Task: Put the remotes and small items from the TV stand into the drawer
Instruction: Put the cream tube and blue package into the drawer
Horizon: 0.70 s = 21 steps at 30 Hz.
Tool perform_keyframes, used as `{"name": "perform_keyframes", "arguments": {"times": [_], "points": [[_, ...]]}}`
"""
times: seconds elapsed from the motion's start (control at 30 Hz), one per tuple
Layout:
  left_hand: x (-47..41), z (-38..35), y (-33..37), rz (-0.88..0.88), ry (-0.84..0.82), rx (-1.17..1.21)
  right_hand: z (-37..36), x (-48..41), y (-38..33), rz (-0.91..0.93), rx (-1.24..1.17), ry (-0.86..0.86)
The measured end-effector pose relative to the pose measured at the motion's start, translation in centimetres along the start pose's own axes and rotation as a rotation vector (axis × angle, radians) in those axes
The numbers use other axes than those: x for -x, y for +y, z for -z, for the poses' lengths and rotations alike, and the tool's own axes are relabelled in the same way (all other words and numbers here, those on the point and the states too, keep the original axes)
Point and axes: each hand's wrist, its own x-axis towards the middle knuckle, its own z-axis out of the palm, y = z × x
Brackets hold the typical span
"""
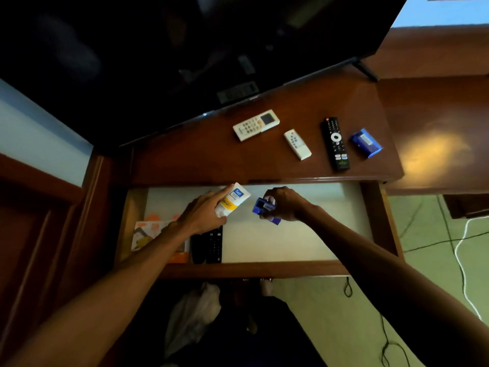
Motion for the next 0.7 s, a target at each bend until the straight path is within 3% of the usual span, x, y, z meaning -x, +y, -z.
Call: {"name": "perform_keyframes", "arguments": {"times": [0.2, 0.47, 0.7], "points": [[0.9, -5.8, -1.6, 0.061, -0.030, 0.043, -5.8, 1.0, 1.6, -0.142, -0.127, 0.106], [-1.9, -12.5, 1.4, 0.238, -0.027, 0.133, -10.2, 0.1, 3.3, -0.249, -0.180, 0.162], [-3.6, -12.3, 1.8, 0.231, 0.015, 0.129, -11.1, -0.5, 4.3, -0.231, -0.215, 0.119]]}}
